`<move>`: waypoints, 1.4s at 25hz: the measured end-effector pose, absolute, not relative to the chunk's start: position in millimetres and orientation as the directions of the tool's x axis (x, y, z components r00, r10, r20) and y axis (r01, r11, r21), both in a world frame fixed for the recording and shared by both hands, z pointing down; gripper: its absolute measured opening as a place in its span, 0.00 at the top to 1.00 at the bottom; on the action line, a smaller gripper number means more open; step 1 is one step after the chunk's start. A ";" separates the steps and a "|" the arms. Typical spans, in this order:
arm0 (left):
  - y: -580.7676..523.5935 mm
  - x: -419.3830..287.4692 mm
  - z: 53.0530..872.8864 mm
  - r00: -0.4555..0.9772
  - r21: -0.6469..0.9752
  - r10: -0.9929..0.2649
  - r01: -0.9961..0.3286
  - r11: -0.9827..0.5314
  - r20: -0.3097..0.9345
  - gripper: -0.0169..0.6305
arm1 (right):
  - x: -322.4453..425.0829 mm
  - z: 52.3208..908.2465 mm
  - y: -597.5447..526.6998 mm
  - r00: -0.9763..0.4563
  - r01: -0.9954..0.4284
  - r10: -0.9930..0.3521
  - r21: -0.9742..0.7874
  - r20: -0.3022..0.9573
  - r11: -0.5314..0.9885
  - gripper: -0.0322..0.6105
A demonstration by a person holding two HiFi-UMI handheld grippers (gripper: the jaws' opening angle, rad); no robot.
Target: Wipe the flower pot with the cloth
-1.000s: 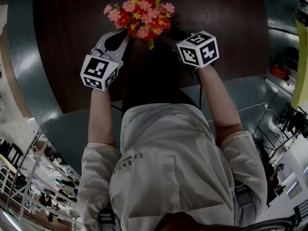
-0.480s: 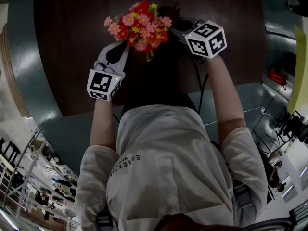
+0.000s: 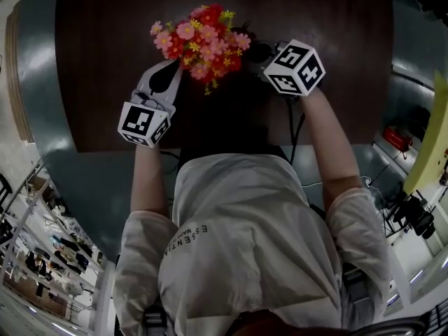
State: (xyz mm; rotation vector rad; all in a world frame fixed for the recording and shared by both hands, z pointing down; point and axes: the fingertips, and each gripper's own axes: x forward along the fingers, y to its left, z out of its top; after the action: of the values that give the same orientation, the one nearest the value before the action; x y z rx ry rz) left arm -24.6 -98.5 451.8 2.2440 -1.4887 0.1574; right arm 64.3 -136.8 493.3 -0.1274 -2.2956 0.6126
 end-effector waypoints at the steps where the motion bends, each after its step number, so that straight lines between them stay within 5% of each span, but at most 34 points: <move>1: -98.7 -24.5 451.8 0.410 0.295 -0.851 -0.901 -0.319 0.329 0.95 | 66.7 493.9 -131.3 -0.711 -0.071 0.286 -0.469 0.643 0.880 0.86; 8: -96.9 -25.4 454.2 0.388 0.293 -0.860 -0.909 -0.297 0.331 0.95 | 87.3 487.2 -151.6 -0.719 0.026 0.332 -0.453 0.611 0.891 0.86; 16: -97.8 -24.8 457.3 0.417 0.332 -0.838 -0.893 -0.305 0.352 0.95 | 42.5 461.0 -222.9 -0.617 0.322 0.503 -0.390 0.605 0.863 0.86; 25: -91.8 -38.7 458.0 0.431 0.301 -0.823 -0.894 -0.332 0.371 0.95 | -48.3 486.8 -205.3 -0.313 0.525 0.748 -0.551 0.585 0.649 0.86; 35: -89.2 -50.1 457.3 0.405 0.310 -0.843 -0.901 -0.303 0.355 0.95 | -77.3 500.5 -147.7 0.080 0.478 0.926 -0.829 0.369 0.289 0.86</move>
State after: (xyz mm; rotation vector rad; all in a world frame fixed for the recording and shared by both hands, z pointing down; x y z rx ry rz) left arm -50.1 -89.2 457.3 2.2085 -1.4868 0.1713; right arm -77.3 -147.7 500.5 -1.3376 -1.5524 0.5589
